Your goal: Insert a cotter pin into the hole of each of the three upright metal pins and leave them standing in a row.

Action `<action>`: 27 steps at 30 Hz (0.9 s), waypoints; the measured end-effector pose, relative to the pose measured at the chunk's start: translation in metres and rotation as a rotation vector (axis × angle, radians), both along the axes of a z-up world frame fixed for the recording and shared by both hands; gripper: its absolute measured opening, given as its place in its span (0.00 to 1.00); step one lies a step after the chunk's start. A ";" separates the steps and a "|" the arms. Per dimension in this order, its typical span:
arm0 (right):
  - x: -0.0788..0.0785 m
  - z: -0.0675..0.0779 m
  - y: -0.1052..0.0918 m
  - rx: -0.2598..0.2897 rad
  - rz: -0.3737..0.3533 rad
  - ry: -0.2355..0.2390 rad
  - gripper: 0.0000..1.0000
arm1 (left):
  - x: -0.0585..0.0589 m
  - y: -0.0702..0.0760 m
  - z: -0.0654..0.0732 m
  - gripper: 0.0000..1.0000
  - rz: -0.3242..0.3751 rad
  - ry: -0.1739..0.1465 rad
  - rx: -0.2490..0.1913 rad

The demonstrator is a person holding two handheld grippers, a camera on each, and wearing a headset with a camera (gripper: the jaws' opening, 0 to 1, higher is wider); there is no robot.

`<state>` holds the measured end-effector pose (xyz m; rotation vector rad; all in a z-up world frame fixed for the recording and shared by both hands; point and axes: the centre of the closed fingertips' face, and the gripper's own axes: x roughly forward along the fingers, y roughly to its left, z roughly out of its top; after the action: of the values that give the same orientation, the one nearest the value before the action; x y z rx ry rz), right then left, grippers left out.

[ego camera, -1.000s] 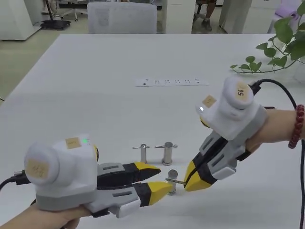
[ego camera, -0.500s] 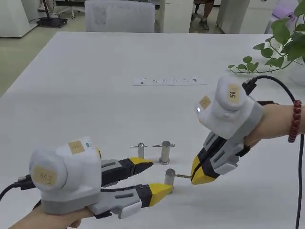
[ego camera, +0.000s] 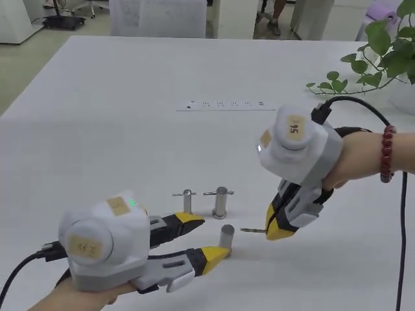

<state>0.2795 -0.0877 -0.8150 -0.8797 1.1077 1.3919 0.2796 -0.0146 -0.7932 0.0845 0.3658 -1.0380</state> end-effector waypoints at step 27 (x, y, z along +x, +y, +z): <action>0.004 -0.013 0.002 -0.044 0.021 0.020 0.03 | 0.011 -0.020 -0.027 0.24 -0.033 0.005 0.034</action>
<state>0.2831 -0.0862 -0.8282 -0.9129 1.1512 1.4012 0.2908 -0.0344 -0.8204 0.1190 0.3880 -1.0652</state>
